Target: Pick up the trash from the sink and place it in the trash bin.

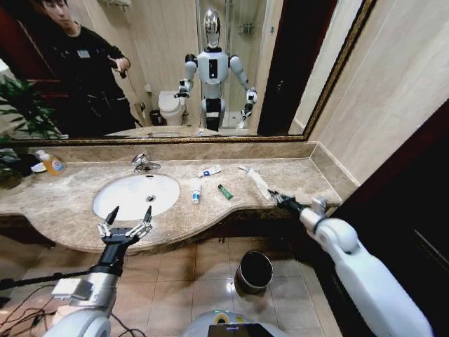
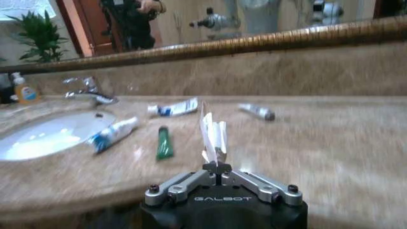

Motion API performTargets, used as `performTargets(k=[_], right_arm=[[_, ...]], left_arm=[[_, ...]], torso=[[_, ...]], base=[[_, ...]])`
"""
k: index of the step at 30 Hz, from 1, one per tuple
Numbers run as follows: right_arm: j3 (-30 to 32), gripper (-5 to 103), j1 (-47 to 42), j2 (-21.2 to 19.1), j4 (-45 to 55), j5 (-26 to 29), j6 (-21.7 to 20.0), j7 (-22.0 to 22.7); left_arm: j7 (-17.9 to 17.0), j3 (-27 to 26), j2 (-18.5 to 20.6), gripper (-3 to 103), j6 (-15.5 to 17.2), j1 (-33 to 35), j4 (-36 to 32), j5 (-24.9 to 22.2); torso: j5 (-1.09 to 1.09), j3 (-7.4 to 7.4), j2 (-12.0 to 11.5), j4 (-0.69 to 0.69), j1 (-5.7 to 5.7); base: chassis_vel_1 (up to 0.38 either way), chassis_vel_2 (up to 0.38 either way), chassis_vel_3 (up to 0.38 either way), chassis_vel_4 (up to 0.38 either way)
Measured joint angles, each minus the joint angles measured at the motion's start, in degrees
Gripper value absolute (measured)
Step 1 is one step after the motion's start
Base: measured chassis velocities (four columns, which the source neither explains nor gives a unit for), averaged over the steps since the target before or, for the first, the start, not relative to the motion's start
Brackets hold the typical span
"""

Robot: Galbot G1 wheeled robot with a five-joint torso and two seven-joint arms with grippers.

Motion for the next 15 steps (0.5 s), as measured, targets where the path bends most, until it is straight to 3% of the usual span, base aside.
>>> performTargets(k=[7,15], right_arm=[[4.46,0,-9.54,4.24,-0.80,-3.28,5.33,-5.49],[3.90,0,-13.04,8.62,-4.22,-7.18,10.16,-8.44]], left_arm=[[-0.01,0.00,0.00,100,0.00,0.00,0.00,0.00],[0.00,0.00,0.00,100,0.00,0.00,0.00,0.00]], torso=[[0.00,0.00,0.00,0.00,0.01],[-0.02,0.00,0.00,0.00,0.01]], base=[[0.000,0.000,0.000,0.000],[0.000,0.000,0.000,0.000]])
